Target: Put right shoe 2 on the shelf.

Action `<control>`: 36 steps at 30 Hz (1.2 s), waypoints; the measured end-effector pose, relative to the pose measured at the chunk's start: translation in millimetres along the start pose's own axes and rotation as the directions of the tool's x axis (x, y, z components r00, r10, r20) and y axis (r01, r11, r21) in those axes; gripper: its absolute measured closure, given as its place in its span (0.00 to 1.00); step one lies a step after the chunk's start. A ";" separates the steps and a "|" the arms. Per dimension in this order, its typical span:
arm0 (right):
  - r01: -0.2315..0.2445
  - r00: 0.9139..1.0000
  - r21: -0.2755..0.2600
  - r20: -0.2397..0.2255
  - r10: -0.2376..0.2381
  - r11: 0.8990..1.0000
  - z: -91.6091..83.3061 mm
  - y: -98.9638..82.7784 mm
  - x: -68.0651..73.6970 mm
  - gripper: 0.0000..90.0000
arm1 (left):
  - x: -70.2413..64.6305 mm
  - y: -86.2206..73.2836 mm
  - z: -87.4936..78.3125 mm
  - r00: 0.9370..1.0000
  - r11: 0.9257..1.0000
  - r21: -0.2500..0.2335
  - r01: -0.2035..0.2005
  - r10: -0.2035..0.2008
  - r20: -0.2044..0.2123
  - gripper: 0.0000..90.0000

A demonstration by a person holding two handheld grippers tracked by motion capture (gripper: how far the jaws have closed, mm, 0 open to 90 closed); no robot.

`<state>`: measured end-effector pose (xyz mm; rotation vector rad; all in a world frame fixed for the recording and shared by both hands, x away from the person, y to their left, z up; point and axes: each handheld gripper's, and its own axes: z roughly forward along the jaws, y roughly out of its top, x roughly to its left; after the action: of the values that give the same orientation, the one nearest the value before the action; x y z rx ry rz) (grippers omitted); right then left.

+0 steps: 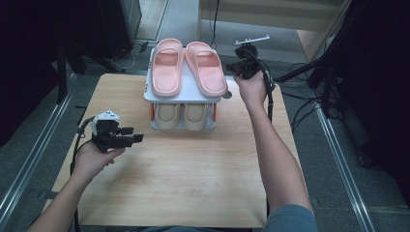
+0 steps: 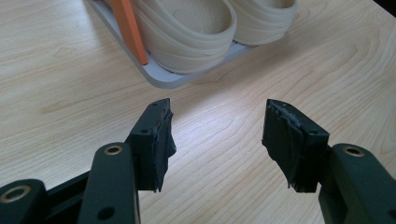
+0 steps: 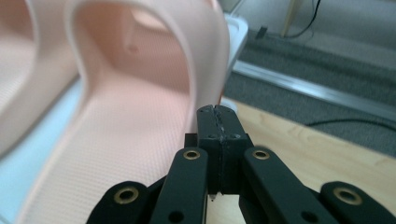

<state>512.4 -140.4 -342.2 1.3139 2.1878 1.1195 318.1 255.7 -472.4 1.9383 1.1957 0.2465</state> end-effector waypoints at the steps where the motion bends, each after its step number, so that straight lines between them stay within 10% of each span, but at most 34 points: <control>1: -0.007 1.000 0.019 -0.004 0.007 1.000 3.6 -2.8 -1.0 1.00 | 0.2 0.1 0.0 1.000 1.000 0.003 -0.001 0.001 0.000 0.47; 36: 0.032 0.995 -0.017 -0.092 -0.033 0.999 14.0 -10.1 33.1 1.00 | 1.1 4.5 7.5 1.000 1.000 0.010 -0.001 0.001 0.018 0.47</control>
<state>498.8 -108.4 -355.6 1.2392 2.2530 1.2044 325.7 251.6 -474.1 1.9458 1.1862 0.2242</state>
